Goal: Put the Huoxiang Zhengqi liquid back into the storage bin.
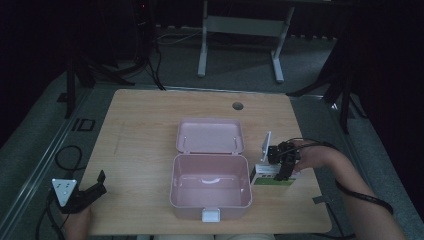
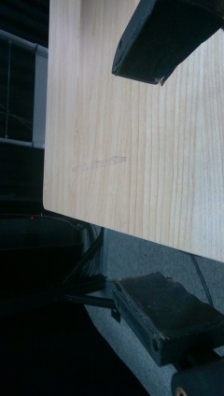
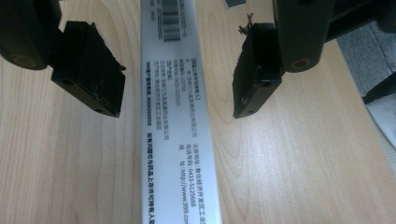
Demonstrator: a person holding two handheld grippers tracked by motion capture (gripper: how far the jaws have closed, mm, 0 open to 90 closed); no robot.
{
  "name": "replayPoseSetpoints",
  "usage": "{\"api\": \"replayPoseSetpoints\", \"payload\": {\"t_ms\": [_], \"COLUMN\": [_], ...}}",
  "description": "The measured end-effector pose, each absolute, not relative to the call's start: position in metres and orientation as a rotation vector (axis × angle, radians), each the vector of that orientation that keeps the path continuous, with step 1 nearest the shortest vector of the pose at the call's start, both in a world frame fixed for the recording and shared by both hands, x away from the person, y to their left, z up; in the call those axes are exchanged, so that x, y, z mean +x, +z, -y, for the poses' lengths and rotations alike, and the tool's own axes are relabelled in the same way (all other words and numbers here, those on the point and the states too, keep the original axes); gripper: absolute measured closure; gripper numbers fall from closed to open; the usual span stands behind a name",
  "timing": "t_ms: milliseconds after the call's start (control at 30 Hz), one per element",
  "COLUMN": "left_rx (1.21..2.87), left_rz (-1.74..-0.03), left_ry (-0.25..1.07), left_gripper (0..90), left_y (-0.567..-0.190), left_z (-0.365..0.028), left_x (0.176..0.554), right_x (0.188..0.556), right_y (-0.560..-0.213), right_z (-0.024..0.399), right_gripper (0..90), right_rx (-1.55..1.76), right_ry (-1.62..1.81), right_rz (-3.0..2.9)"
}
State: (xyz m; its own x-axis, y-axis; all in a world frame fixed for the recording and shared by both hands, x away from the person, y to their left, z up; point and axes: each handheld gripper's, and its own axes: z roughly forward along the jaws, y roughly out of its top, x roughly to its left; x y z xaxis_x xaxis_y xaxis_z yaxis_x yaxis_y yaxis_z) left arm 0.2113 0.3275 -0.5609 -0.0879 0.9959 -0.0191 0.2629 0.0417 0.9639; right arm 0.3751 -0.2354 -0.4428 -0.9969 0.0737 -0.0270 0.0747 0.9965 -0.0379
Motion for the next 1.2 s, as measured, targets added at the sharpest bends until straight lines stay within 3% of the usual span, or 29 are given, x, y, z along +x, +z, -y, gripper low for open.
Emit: {"api": "replayPoseSetpoints", "payload": {"t_ms": [500,800,1200], "left_rx": [1.347,1.349,1.346], "left_rz": [-1.485,-1.485,-1.486], "left_ry": [1.112,1.111,1.112], "left_gripper": [2.1,2.1,2.1], "left_y": [-0.561,-0.561,-0.561], "left_z": [-0.327,-0.327,-0.327], "left_x": [0.212,0.212,0.212], "right_x": [0.377,0.377,0.372], "right_y": [-0.465,-0.472,-0.469], "right_z": [0.234,0.234,0.234], "right_gripper": [43.3,59.6,62.7], "right_rx": [0.129,0.102,0.029], "right_ry": [-0.093,-0.113,-0.161], "right_rz": [-3.141,-3.117,-3.124]}}
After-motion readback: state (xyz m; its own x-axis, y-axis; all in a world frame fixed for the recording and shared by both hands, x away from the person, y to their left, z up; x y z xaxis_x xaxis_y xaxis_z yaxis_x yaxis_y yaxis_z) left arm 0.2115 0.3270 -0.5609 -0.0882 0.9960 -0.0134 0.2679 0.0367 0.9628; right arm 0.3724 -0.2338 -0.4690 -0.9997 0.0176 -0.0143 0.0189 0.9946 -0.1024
